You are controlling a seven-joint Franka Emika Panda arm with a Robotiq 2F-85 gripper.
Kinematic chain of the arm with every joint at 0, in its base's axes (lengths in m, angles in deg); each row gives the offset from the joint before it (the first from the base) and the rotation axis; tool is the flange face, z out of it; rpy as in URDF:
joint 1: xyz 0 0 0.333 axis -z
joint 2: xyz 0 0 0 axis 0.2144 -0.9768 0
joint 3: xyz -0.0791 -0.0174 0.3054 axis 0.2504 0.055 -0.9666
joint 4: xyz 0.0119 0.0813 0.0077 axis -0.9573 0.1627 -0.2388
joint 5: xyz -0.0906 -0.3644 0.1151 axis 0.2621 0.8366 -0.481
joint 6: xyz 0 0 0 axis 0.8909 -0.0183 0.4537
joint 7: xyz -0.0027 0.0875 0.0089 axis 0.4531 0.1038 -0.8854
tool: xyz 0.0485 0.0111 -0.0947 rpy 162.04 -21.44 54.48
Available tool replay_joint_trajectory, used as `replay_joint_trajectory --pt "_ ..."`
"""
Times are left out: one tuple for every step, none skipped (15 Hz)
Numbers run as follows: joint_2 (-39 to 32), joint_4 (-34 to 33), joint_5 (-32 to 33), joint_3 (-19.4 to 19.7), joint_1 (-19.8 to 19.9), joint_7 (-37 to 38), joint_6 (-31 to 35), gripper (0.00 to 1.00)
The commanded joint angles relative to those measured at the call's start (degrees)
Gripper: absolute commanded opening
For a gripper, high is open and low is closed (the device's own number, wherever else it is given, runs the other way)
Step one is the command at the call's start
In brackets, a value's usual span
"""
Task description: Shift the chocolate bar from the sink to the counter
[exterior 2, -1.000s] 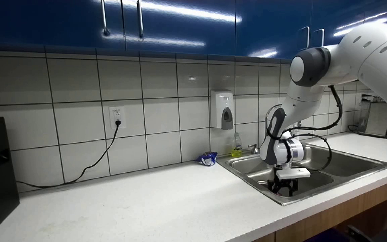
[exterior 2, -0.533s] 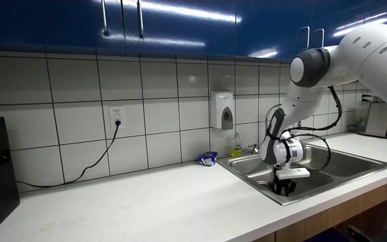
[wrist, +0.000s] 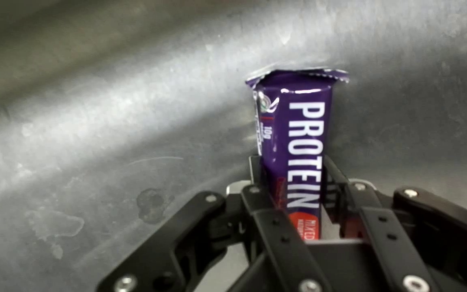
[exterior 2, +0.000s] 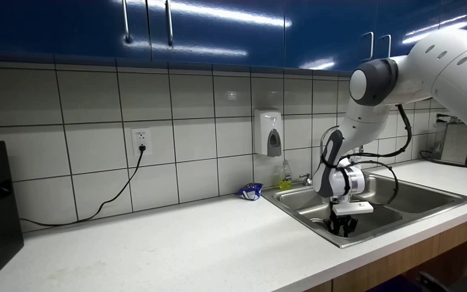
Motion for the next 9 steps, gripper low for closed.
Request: replay_joint_trajectory --pt "1.52 -0.05 -0.63 0.54 -0.52 0.41 -2.23 0.11" --pt "1.81 0.15 -0.59 0.64 -0.67 0.54 -2.06 0.11" --pt "2.34 0.48 -0.49 0.79 -0.91 0.68 -2.02 0.11" --pt "2.77 0.73 -0.44 0.85 -1.02 0.71 -1.95 0.11" --pt "3.23 0.97 -0.37 0.98 -1.24 0.82 -2.05 0.11" --pt "3.79 1.25 -0.28 1.10 -1.48 0.90 -2.02 0.11" --pt "4.36 1.54 -0.18 1.24 -1.73 0.93 -1.95 0.11" --pt "5.05 1.87 0.00 1.51 -2.13 1.08 -1.88 0.11" --pt "5.74 2.21 0.10 1.69 -2.46 1.23 -1.95 0.11"
